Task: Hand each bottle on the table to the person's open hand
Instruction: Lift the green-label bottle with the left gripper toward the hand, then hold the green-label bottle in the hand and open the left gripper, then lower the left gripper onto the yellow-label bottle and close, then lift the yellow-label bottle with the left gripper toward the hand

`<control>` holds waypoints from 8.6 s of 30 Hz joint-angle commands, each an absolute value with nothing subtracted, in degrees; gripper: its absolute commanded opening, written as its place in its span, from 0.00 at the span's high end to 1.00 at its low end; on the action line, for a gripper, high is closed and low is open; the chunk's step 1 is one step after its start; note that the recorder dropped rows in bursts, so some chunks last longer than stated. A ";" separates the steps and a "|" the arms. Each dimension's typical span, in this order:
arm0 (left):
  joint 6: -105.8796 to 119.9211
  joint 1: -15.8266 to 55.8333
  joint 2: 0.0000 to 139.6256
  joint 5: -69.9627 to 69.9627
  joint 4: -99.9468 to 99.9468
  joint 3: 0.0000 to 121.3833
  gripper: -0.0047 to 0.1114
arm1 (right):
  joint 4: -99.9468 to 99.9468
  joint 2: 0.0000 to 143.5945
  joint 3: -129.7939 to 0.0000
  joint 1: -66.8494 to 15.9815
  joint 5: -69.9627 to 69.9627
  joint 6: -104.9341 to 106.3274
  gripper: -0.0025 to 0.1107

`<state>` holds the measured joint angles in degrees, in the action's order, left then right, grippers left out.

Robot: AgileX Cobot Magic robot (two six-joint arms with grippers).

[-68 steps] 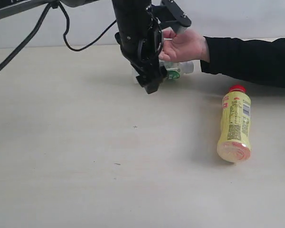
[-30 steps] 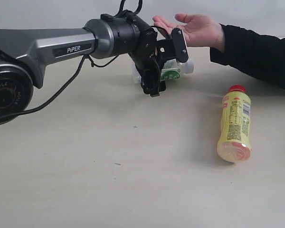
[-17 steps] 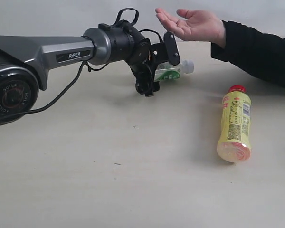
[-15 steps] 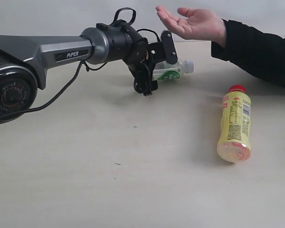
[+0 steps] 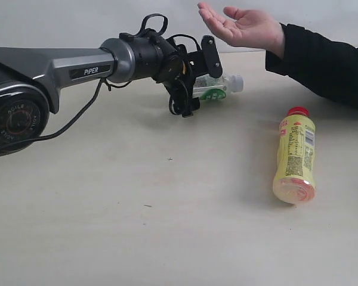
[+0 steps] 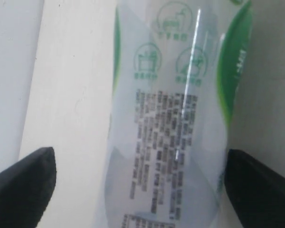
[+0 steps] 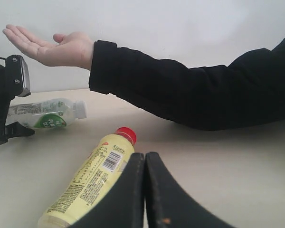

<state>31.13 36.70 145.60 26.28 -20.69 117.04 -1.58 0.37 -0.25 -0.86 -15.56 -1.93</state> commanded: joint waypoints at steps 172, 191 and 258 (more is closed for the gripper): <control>0.00 42.48 130.60 69.96 37.58 121.48 0.30 | -1.54 0.00 0.00 -0.56 -15.35 -1.61 0.98; -15.69 60.63 130.69 57.88 2.75 121.48 0.30 | -1.54 0.00 0.00 -0.56 -15.35 -1.76 0.98; -25.39 59.81 124.29 56.16 -11.66 121.48 0.96 | -1.54 0.00 0.00 -0.56 -15.35 -1.62 0.98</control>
<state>-22.38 61.28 126.13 56.82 -10.53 121.18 -1.58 0.37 -0.25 -0.86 -15.56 -1.93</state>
